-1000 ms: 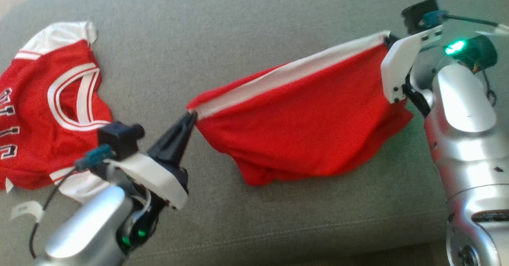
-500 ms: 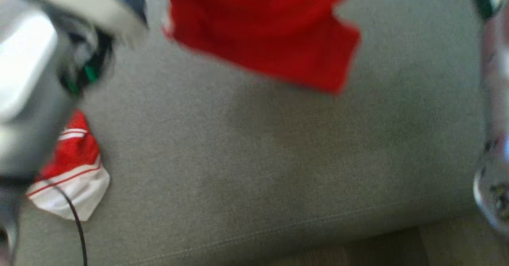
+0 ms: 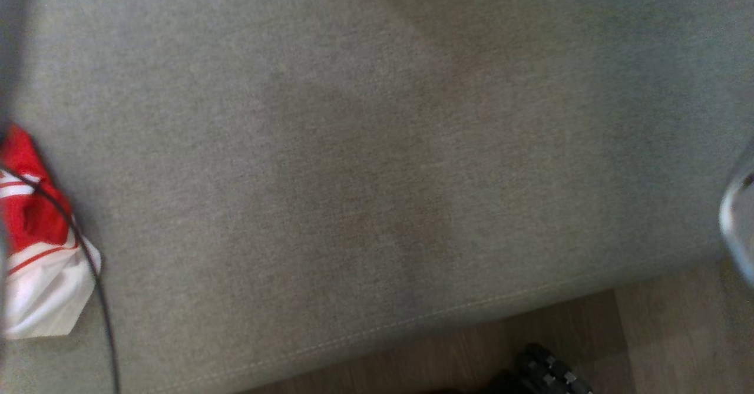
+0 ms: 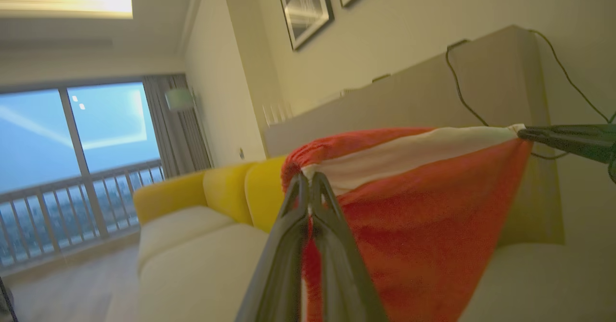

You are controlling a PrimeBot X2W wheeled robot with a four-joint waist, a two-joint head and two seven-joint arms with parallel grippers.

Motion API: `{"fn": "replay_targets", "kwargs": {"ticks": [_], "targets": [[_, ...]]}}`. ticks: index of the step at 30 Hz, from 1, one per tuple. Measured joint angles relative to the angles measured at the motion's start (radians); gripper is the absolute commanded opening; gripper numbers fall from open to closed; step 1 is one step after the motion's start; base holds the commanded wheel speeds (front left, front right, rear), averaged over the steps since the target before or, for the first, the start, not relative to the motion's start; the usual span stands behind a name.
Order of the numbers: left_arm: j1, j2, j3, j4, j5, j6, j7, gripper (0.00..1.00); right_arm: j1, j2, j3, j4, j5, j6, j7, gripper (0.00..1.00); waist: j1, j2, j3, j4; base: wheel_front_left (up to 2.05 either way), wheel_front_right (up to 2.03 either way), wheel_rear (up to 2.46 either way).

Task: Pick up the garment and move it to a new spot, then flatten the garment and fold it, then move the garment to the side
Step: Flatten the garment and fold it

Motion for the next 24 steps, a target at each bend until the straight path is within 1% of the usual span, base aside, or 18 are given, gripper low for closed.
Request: {"fn": "replay_targets", "kwargs": {"ticks": [2,5,8,11,14,17,18,19,24], "targets": [[0.102,-0.007,-0.019,0.016,-0.003,-0.023,0.000,0.00,0.064,0.012,0.015,0.000,0.001,0.000,-0.003,0.00,0.0000,0.0000,0.021,0.003,0.00,0.00,0.00],[0.293,-0.021,-0.074,0.020,0.000,-0.039,0.001,0.00,0.202,0.020,0.047,0.003,0.020,0.000,-0.004,0.00,0.0000,0.0000,0.031,0.018,0.00,0.00,0.00],[0.432,-0.012,-0.090,-0.038,0.008,-0.039,0.001,0.00,0.335,0.028,0.084,0.001,0.074,0.000,-0.003,0.00,-0.0002,0.0000,0.026,0.026,0.00,0.00,0.00],[0.544,0.016,-0.108,-0.131,0.030,-0.039,0.001,0.00,0.461,0.028,0.130,-0.063,0.127,0.000,0.022,0.00,-0.0005,0.0000,0.007,0.030,0.00,0.00,0.00],[0.676,0.059,-0.142,-0.215,0.050,-0.046,0.001,0.00,0.603,0.011,0.159,-0.191,0.172,0.000,0.066,0.00,-0.0005,0.0000,-0.019,0.034,0.00,0.00,0.00],[0.816,0.106,-0.156,-0.254,0.071,-0.046,0.001,0.00,0.783,-0.019,0.158,-0.351,0.219,0.000,0.125,0.00,-0.0006,0.0000,-0.050,0.038,0.00,0.00,0.00],[0.856,0.118,-0.154,-0.264,0.075,-0.046,0.001,0.00,0.848,-0.026,0.156,-0.404,0.234,0.000,0.142,0.00,-0.0006,0.0000,-0.061,0.039,0.00,0.00,0.00],[0.924,0.132,-0.140,-0.291,0.079,-0.046,0.001,0.00,0.983,-0.028,0.139,-0.513,0.277,0.000,0.172,0.00,-0.0006,0.0000,-0.082,0.041,0.00,0.00,0.00],[1.055,0.157,-0.106,-0.378,0.098,-0.036,0.001,0.00,1.249,-0.024,0.115,-0.778,0.382,0.000,0.232,0.00,-0.0006,0.0001,-0.131,0.037,0.00,0.00,0.00]]}}
